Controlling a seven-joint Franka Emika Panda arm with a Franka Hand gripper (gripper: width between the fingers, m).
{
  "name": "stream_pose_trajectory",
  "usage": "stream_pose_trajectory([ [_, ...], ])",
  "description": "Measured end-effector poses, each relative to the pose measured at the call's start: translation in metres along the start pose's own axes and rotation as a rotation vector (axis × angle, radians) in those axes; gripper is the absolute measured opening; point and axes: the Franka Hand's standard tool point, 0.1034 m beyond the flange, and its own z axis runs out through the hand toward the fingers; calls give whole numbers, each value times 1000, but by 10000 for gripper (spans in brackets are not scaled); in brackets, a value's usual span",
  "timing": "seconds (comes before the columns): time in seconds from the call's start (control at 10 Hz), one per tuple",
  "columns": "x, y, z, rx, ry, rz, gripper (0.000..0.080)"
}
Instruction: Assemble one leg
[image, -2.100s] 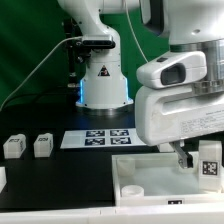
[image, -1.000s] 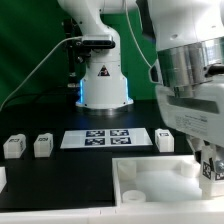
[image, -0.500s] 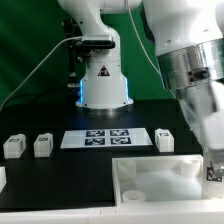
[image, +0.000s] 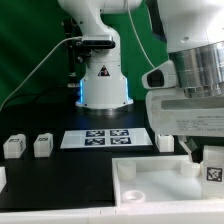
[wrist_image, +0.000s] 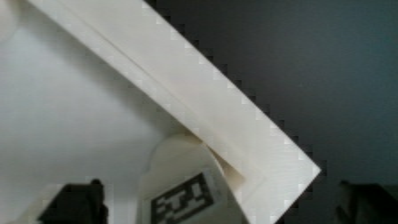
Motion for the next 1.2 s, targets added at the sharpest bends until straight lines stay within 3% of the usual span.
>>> stream_pose_trajectory([
  [0.1,5,9,0,-60,-23,-254,649],
  [0.2,11,9,-2,-126,-32,-472,649],
  [0.4,13,7,-1,-116,-15,-425,622],
  [0.5,13,7,-1,-117,-15,-425,427],
  [0.6,10,5,0,-104,-13,-222,427],
  [0.7,10,4,0,-101,-9,-123,293],
  [1.2,9,1,2,-81,11,553,294],
])
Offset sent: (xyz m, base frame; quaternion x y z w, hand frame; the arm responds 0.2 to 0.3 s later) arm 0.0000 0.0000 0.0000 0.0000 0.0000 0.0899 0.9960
